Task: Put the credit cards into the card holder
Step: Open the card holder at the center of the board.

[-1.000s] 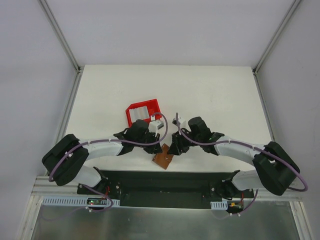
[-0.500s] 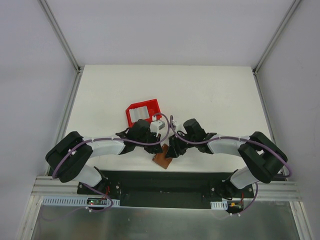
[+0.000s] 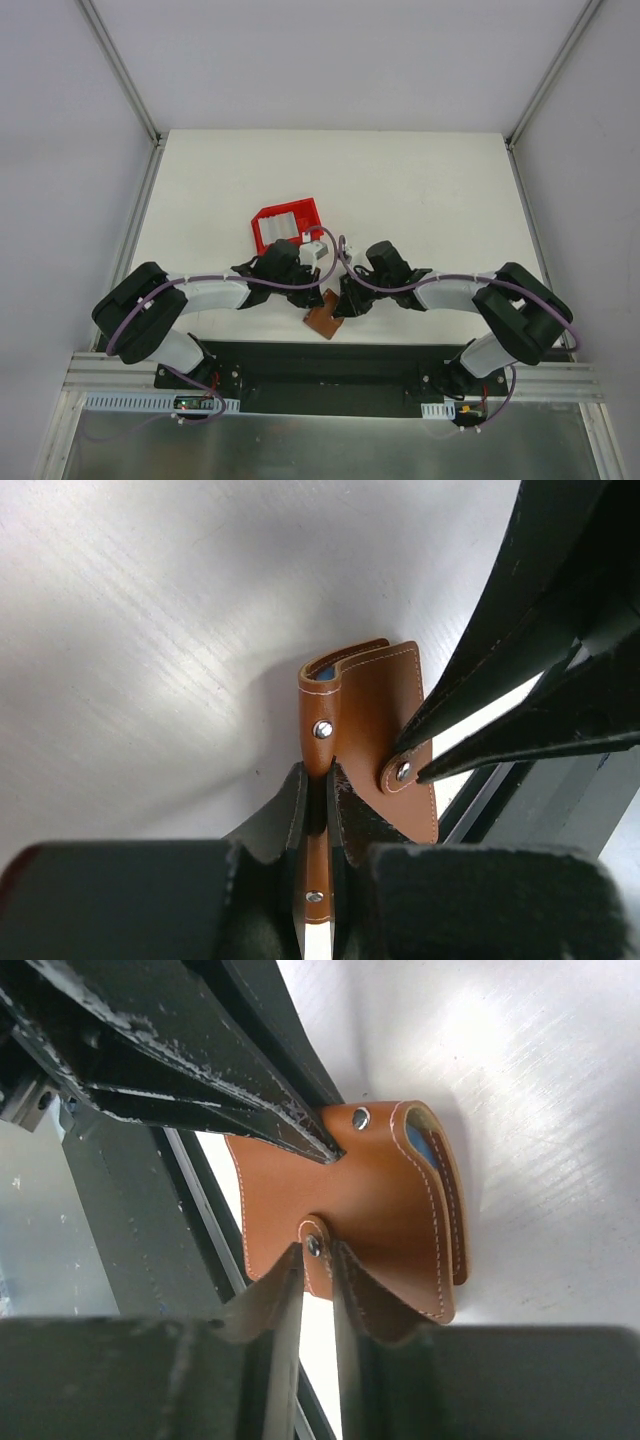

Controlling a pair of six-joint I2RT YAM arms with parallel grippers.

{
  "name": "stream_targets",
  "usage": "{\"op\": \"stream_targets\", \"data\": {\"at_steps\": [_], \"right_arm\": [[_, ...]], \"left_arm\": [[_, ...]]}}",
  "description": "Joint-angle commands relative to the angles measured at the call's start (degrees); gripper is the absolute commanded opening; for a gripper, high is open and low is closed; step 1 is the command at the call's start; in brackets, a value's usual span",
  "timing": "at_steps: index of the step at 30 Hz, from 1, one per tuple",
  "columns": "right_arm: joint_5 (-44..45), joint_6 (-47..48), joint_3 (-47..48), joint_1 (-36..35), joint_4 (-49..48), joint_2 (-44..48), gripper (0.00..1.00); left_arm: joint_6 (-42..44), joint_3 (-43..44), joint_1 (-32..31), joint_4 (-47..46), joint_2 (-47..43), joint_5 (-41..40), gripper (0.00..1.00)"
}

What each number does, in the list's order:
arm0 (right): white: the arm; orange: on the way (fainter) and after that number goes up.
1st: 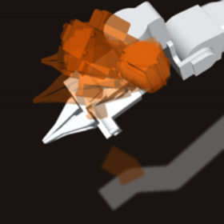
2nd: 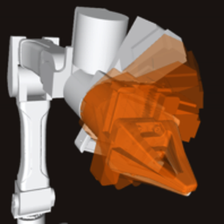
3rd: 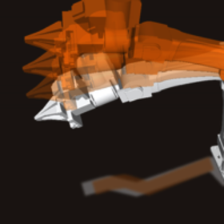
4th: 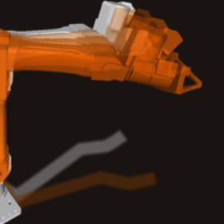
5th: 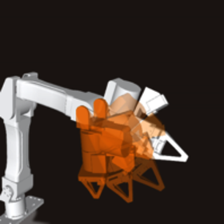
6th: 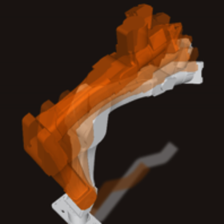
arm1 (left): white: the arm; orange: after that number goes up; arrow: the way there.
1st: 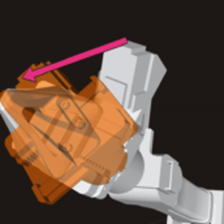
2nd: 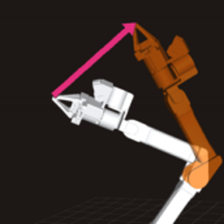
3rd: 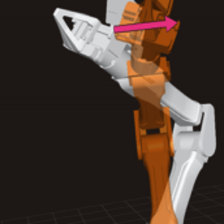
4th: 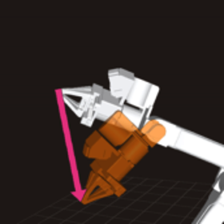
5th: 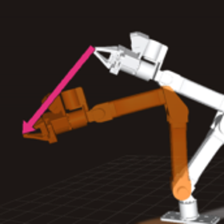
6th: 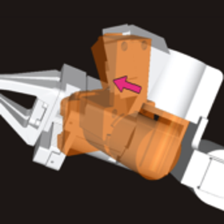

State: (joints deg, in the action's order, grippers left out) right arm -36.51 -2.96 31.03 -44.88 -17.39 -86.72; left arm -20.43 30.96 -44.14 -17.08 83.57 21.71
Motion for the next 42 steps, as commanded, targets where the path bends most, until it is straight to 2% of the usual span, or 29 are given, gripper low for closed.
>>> {"op": "stream_targets", "data": {"at_steps": [1,3,7,10,14,16,19,24,26,32,42], "right_arm": [[-6.55,-0.29,-0.62,-2.14,1.74,-2.14,0.14],[-6.82,-0.12,-0.27,-2.4,1.57,-2.66,0.06],[-8.66,0.59,-0.53,-3.63,0.52,-3.19,0.03],[-11.47,-0.73,-1.23,-4.42,-2.74,-3.63,0.08],[-10.78,-0.64,-0.79,-5.48,-1.6,-4.77,0.19],[-10.07,-0.47,-0.62,-5.65,-1.25,-5.91,0.18],[-9.55,-0.03,-0.26,-6.53,-0.8,-6.89,0.15],[-8.67,0.06,1.05,-9.6,-0.72,-7.15,0.04],[-9.54,-1.07,0.36,-10.4,-3.08,-6.1,0.02],[-11.21,-3.89,-1.4,-11.37,-8.27,-2.85,0.0],[-13.85,-9.87,-2.98,-14.7,-18.82,-5.83,0.0]], "left_arm": [[-2.24,-0.9,1.16,-0.23,1.07,-9.92,0.0],[-4.17,-0.9,1.16,-0.23,1.42,-11.16,0.0],[-7.43,-0.99,1.16,-0.5,2.47,-12.92,0.0],[-9.36,-1.34,1.16,-0.76,2.65,-14.85,0.0],[-10.25,-2.13,1.07,-0.67,1.51,-17.14,0.0],[-10.51,-2.13,1.07,-0.24,1.33,-17.84,0.0],[-10.77,-2.04,1.07,0.47,1.33,-18.64,0.0],[-12.27,-2.48,0.99,0.73,0.37,-21.36,0.0],[-12.79,-2.48,0.72,1.17,0.02,-22.84,0.0],[-14.99,-2.75,-0.33,2.4,-0.16,-26.89,0.0],[-17.19,-2.57,-0.42,3.28,0.98,-29.1,0.0]]}}
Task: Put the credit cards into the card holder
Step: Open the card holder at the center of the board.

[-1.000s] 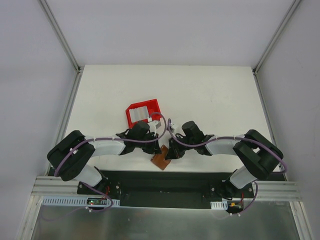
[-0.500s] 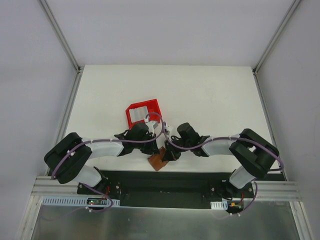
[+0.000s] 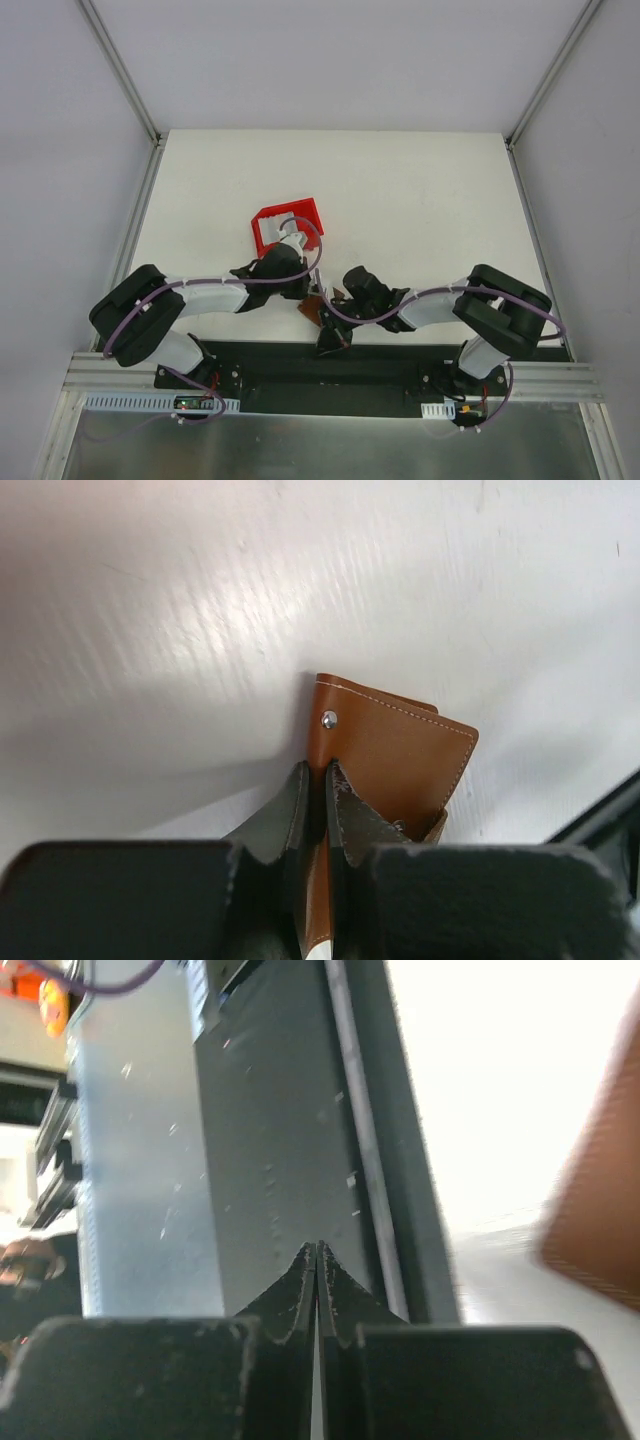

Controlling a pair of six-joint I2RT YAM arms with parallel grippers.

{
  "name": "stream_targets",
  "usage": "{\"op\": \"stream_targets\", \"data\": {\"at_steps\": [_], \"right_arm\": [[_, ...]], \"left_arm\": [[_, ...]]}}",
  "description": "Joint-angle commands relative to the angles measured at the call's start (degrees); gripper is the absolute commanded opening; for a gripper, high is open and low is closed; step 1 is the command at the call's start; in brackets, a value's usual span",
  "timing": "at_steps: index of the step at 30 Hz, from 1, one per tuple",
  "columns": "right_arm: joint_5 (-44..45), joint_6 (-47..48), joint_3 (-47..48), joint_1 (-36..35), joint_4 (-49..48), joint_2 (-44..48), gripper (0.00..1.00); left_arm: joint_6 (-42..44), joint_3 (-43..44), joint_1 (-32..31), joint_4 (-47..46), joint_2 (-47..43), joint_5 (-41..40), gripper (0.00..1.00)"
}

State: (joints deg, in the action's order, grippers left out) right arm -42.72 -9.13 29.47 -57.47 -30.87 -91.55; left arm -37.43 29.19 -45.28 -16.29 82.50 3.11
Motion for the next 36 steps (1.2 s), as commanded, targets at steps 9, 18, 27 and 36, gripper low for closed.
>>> {"op": "stream_targets", "data": {"at_steps": [9,18,27,36], "right_arm": [[5.68,-5.63,-8.28,3.85,-3.07,6.97,0.04],[28.28,-7.4,1.09,2.98,14.5,17.11,0.17],[26.12,-4.59,14.29,2.63,19.62,1.47,0.23],[25.58,0.42,13.86,1.22,28.58,1.72,0.2]], "left_arm": [[3.94,-5.19,-1.83,1.08,-5.14,-6.81,0.0],[-2.91,-8.71,-6.75,3.9,-11.04,-10.5,0.0],[-4.58,-8.62,-6.76,4.87,-10.96,-12.08,0.0],[-9.24,-10.47,-6.84,7.41,-13.24,-15.94,0.0]]}}
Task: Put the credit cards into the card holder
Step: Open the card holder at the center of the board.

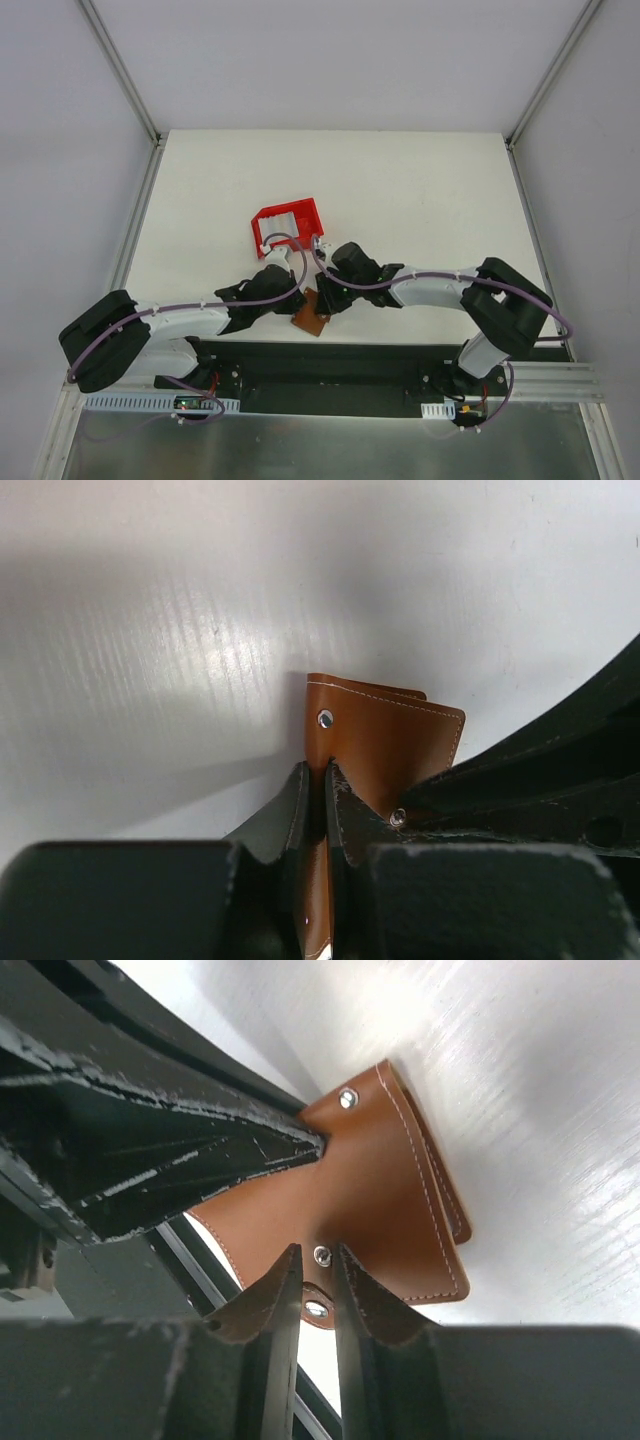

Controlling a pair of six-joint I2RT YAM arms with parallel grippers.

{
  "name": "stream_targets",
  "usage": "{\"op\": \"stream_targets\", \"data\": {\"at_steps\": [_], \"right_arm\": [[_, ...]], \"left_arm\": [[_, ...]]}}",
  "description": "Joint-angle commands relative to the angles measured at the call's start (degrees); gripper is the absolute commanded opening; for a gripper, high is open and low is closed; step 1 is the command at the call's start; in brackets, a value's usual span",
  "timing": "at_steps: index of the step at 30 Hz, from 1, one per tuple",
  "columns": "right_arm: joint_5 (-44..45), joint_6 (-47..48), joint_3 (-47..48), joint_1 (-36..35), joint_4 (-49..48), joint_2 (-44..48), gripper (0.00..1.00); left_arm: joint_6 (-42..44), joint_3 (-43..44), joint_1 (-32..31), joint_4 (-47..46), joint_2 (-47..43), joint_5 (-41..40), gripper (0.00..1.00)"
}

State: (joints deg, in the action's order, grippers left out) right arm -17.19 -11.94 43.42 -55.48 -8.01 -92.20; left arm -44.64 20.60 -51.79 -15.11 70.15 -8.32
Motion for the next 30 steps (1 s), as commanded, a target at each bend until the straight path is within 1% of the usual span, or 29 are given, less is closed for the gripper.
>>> {"op": "stream_targets", "data": {"at_steps": [1,6,10,11,13,15,16,18,19,22,25,27,28,29,30], "right_arm": [[0.31,3.42,-1.31,-0.59,5.99,3.34,0.18],[2.42,2.46,-7.02,-0.77,5.9,7.38,0.18],[2.69,0.18,-8.88,-0.68,4.41,7.57,0.19],[2.51,-0.88,-9.4,-0.59,2.75,7.3,0.19],[1.64,-5.0,-10.37,-0.59,-1.72,6.34,0.25],[1.72,-9.48,-11.51,-0.59,-6.47,5.28,0.27],[1.98,-12.28,-12.3,-0.68,-9.54,4.93,0.31],[3.47,-16.51,-13.09,-0.59,-13.86,3.97,0.34],[3.48,-18.18,-13.1,-0.42,-15.27,3.27,0.38],[4.27,-22.67,-13.53,-0.59,-20.45,1.16,0.39],[5.5,-25.23,-13.62,-0.59,-23.27,-0.43,0.39],[6.46,-25.93,-13.97,-0.59,-25.03,-0.52,0.26],[6.9,-25.85,-14.24,-0.59,-25.65,-0.26,0.23],[7.52,-25.67,-14.41,-0.5,-25.65,0.18,0.17],[8.22,-25.5,-14.85,-0.59,-25.65,1.14,0.1]], "left_arm": [[-2.29,-1.88,-0.33,6.67,-1.07,-4.86,0.0],[-3.34,-2.32,-0.33,8.26,-2.12,-6.62,0.0],[-3.61,-2.58,-0.33,8.87,-3.0,-6.63,0.0],[-3.61,-2.67,-0.33,9.05,-3.09,-6.54,0.0],[-4.13,-2.93,-0.24,8.96,-3.18,-6.28,0.0],[-4.84,-3.2,-0.42,9.22,-3.26,-6.1,0.01],[-5.45,-3.28,-0.59,9.23,-3.27,-6.01,0.02],[-6.33,-3.64,-0.85,9.31,-3.44,-6.1,0.07],[-6.77,-3.64,-0.86,9.4,-3.44,-6.18,0.09],[-7.74,-4.08,-1.47,9.75,-3.79,-6.19,0.12],[-8.0,-3.81,-1.91,10.01,-3.44,-6.01,0.16],[-8.18,-3.55,-2.09,10.37,-3.53,-6.18,0.25],[-8.18,-3.46,-2.17,10.89,-3.62,-6.53,0.31],[-8.09,-3.11,-2.17,11.85,-3.7,-7.06,0.34],[-7.74,-2.76,-2.17,12.99,-4.23,-7.5,0.38]]}}
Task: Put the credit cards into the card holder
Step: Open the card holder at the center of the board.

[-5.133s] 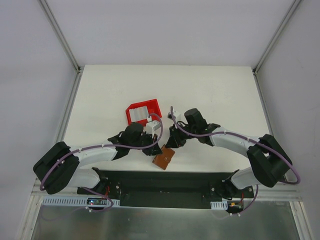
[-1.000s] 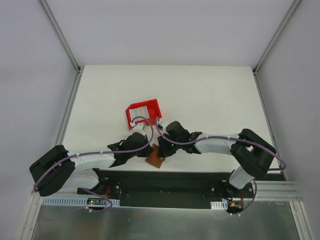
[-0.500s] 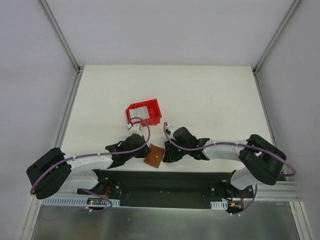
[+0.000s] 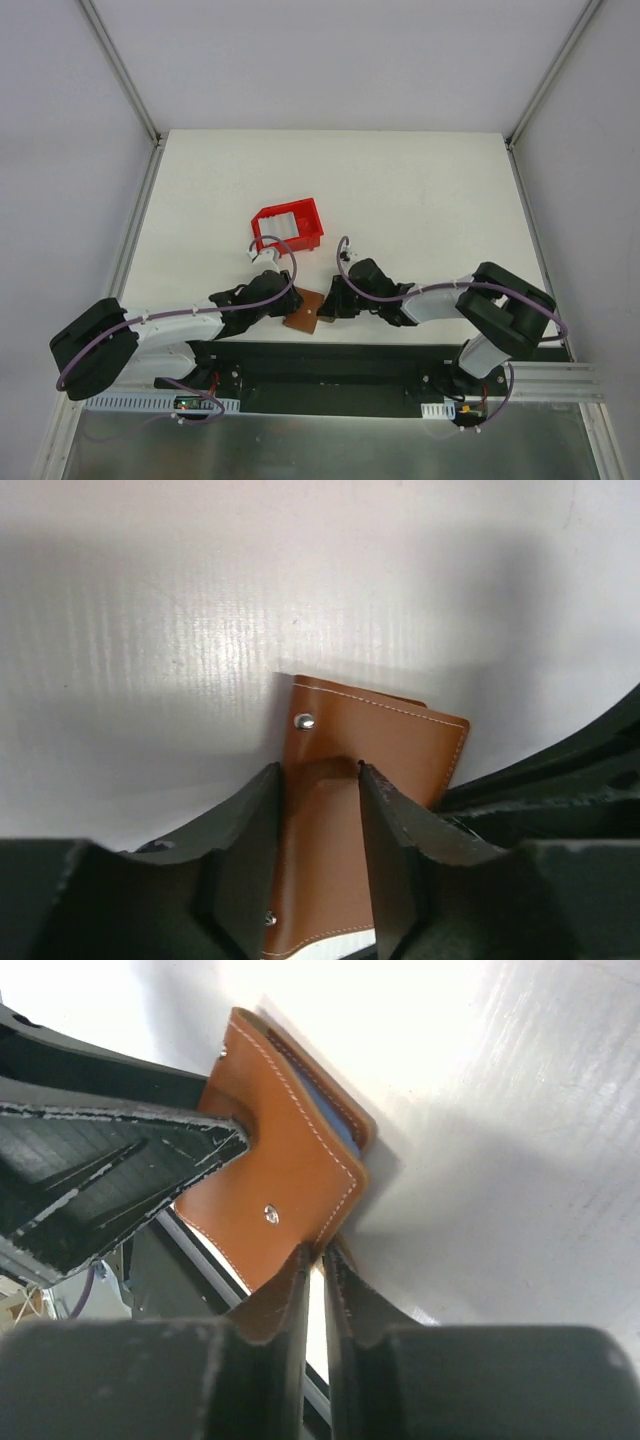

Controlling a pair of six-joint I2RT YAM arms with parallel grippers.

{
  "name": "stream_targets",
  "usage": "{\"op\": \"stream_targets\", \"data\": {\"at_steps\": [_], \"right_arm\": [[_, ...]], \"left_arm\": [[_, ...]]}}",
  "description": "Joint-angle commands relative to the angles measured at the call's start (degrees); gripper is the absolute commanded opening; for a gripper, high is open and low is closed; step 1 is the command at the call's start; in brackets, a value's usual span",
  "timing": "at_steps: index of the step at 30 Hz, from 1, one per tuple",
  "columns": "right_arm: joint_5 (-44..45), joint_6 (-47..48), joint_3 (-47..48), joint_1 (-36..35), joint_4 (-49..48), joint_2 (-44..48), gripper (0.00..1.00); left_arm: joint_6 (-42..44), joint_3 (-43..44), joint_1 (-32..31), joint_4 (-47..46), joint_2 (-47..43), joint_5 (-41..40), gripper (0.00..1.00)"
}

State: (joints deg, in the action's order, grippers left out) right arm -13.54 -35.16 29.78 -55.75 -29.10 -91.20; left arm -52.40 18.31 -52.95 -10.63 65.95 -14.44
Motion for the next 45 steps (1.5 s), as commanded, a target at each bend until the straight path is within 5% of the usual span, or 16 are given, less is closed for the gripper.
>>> {"op": "stream_targets", "data": {"at_steps": [1,9,14,20,26,28,32,45], "right_arm": [[5.62,-1.94,-1.74,-0.33,-4.56,1.36,0.04],[5.9,5.79,1.85,-0.33,9.49,11.12,0.01],[7.38,7.47,4.15,-0.24,16.88,10.96,0.02],[5.37,7.47,4.49,-0.15,14.51,6.48,0.05],[6.24,5.63,3.71,-0.15,13.54,6.11,0.21],[6.95,5.19,3.45,-0.24,14.16,6.82,0.35],[7.66,4.48,2.92,-0.59,14.51,8.58,0.4],[2.73,2.81,4.93,-2.0,14.42,3.93,0.22]], "left_arm": [[0.19,-0.29,-1.02,9.22,-0.99,-1.82,0.42],[4.5,2.52,-0.93,16.34,-10.75,-4.02,0.65],[7.31,4.19,-1.02,16.79,-12.34,-2.1,0.66],[11.79,8.93,-2.24,16.87,-7.26,-0.51,0.68],[13.29,12.8,-4.27,18.1,-0.4,-0.24,0.68],[12.85,13.16,-4.36,18.19,1.71,-0.15,0.68],[12.24,13.07,-4.44,18.28,4.27,-0.07,0.68],[11.27,13.16,-4.62,18.1,5.85,-1.12,0.67]]}}
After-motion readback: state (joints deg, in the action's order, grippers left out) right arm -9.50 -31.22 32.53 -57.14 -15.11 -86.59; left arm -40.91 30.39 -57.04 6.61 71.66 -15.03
